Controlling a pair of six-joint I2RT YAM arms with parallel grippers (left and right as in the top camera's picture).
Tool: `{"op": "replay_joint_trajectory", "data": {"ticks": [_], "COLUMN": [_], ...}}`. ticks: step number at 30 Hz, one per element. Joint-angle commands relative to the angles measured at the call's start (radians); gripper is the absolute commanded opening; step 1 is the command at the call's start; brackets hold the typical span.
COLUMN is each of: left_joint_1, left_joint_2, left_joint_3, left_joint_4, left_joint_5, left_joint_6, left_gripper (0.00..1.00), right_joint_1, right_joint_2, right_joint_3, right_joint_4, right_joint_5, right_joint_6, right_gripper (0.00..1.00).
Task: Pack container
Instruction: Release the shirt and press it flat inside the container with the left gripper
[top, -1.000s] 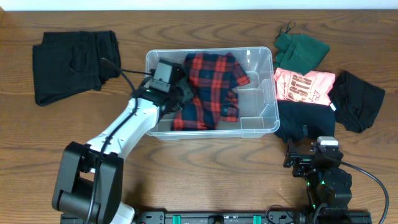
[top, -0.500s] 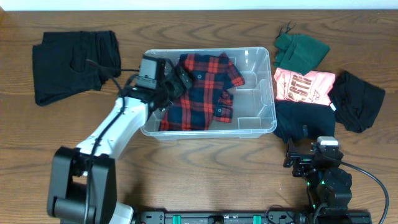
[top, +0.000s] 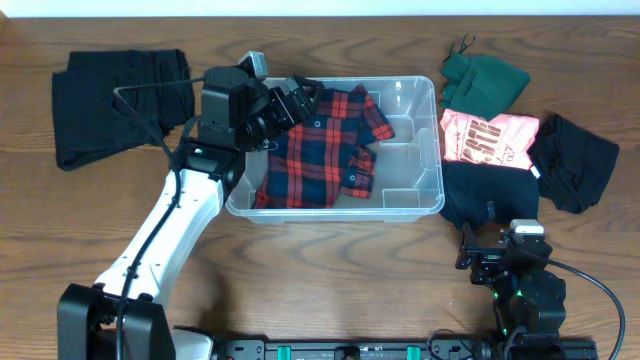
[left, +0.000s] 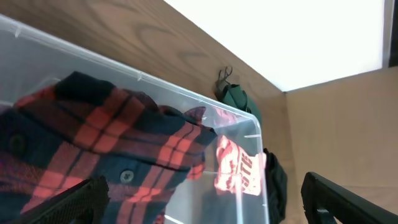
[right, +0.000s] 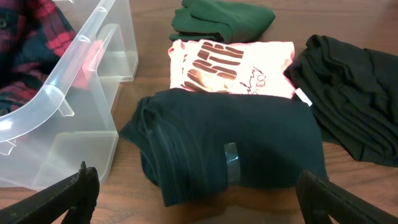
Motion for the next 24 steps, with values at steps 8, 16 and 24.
{"op": "replay_joint_trajectory", "data": {"ticks": [8,16,24], "left_joint_1": [-0.081,-0.108,-0.107], "left_joint_2": [0.141,0.344,0.446], "left_joint_3": [0.013,0.013,0.013], "left_joint_4": [0.119,0.143,0.041], "left_joint_5": [-0.135,-0.198,-0.198], "left_joint_6": [0.36,0.423,0.374], "left_gripper": [0.77,0.71,0.64], "right_joint_1": [-0.006,-0.006,-0.006], "right_joint_2": [-0.005,-0.005,-0.005], "right_joint_3": [-0.003,-0.003,-0.003], "right_joint_4": [0.002,0.002,0.002], "right_joint_5": [0.0,0.0,0.0], "right_joint_6": [0.013,0.013,0.013], "right_gripper": [0.99,0.99,0.99]}}
